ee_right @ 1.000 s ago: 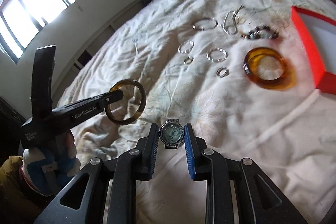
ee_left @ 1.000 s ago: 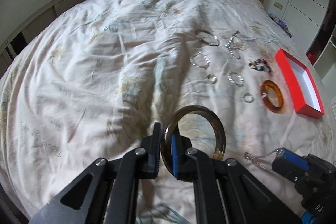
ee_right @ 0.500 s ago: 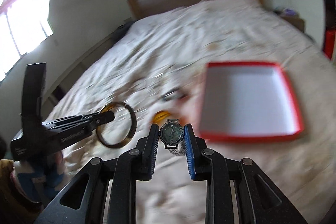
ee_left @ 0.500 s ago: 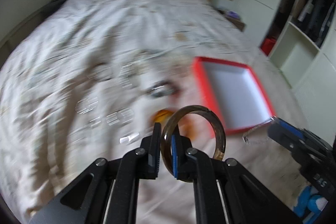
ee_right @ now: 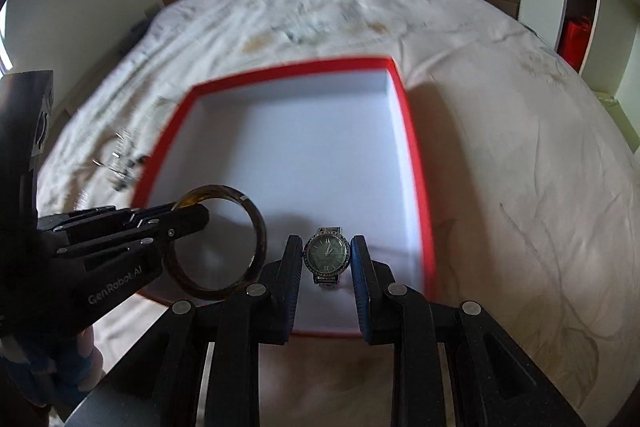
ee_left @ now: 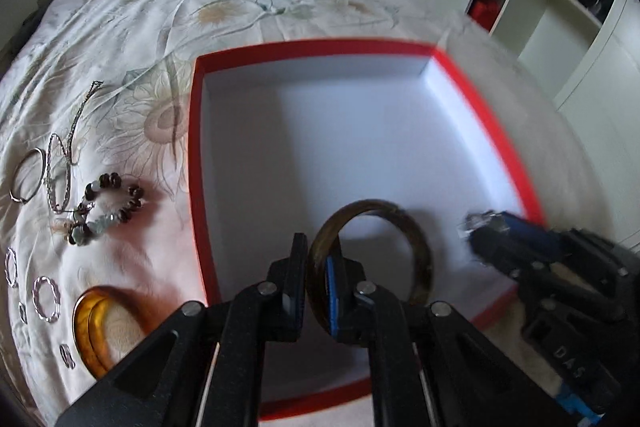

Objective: Organize jewelry
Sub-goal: 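Carry both into the red box and open both tools to release them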

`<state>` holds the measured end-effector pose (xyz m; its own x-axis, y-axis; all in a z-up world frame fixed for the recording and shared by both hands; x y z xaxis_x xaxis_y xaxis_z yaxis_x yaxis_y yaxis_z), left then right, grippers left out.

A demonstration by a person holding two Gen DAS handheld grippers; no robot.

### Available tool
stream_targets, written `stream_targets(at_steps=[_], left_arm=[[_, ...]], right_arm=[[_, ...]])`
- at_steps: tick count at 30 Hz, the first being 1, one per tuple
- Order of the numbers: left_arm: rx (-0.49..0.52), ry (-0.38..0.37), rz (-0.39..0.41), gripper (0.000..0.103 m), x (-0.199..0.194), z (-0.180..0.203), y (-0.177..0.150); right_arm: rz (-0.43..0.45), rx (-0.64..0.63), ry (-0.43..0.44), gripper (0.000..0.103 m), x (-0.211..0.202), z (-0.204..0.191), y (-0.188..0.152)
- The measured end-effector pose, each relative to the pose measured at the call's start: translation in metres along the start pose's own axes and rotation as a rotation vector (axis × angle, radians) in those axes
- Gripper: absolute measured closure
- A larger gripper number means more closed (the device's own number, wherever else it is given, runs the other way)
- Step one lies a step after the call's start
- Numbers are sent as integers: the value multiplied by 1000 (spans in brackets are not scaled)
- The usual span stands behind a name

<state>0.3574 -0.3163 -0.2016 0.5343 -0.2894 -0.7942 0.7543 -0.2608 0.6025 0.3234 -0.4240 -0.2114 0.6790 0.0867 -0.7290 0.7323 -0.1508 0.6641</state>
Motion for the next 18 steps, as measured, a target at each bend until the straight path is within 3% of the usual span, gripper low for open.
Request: stream_targets(at_steps=[5, 10, 11, 13, 18], left_arm=[[23, 19, 18, 93, 1, -2, 3], [-11, -22, 23, 91, -8, -6, 7], [-11, -24, 34, 89, -13, -7, 9], [-16, -36, 62, 73, -25, -7, 13], [-36, -69, 127, 71, -69, -15, 15]], right_arm=[[-28, -48, -49, 78, 1, 6, -5], [-17, -37, -72, 71, -12, 9, -4], [-11, -33, -74, 70, -17, 9, -3], [9, -36, -84, 66, -29, 8, 0], [63, -35, -75, 65, -67, -9, 5]])
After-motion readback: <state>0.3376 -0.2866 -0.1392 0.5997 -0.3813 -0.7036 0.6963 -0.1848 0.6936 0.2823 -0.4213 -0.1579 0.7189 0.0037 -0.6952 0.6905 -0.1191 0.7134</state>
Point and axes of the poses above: each gripper's, at about its wrist camera, not at the fingertips, and x roughly the way its jaws point, z to its right, y to its top, the point moved 9 cm from there along x, roughly the way its jaws point, and after that the axes turned 8 degrees about z, right-handed, at the moved point
